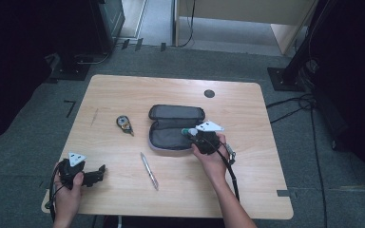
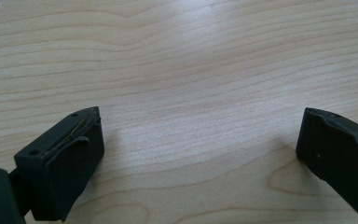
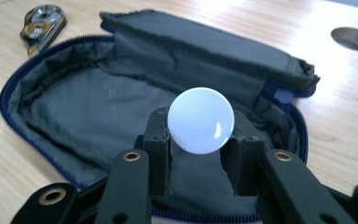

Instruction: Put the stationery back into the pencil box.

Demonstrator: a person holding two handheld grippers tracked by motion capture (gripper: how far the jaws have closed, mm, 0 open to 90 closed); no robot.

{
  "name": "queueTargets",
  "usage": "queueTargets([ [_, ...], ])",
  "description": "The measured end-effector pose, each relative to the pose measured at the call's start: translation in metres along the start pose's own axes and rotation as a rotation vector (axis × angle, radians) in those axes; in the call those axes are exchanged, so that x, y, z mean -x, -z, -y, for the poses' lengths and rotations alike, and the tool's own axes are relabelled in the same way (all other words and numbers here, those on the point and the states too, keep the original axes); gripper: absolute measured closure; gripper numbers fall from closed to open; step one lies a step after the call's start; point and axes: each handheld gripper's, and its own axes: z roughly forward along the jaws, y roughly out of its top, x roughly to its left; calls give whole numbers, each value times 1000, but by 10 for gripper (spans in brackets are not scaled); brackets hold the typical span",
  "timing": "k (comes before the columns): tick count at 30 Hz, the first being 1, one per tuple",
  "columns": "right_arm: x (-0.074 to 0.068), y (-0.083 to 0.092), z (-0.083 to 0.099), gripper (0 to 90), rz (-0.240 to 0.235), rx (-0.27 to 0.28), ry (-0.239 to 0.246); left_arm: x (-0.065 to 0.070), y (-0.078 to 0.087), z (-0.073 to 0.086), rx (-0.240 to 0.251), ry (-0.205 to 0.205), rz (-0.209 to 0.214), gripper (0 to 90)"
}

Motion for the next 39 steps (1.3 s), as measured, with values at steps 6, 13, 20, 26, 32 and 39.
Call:
queueTargets([
  [6,0,-1,6,651,-28,-30,7,0,0,0,0,0,0,10],
  [13,-3,-11,7,647,-37,-63,-3,0,0,0,0,0,0,10],
  [20,-5,-19,8,634,-33,-76,-26,0,0,0,0,0,0,10],
  [26,-4,-22,8,633,-3,-77,-26,0,0,0,0,0,0,10],
  [32,-1,-22,7,632,18,-90,-7,0,0,0,0,0,0,10],
  [39,-3,-27,6,609,73,-108,34,0,0,0,1,1,0,11],
])
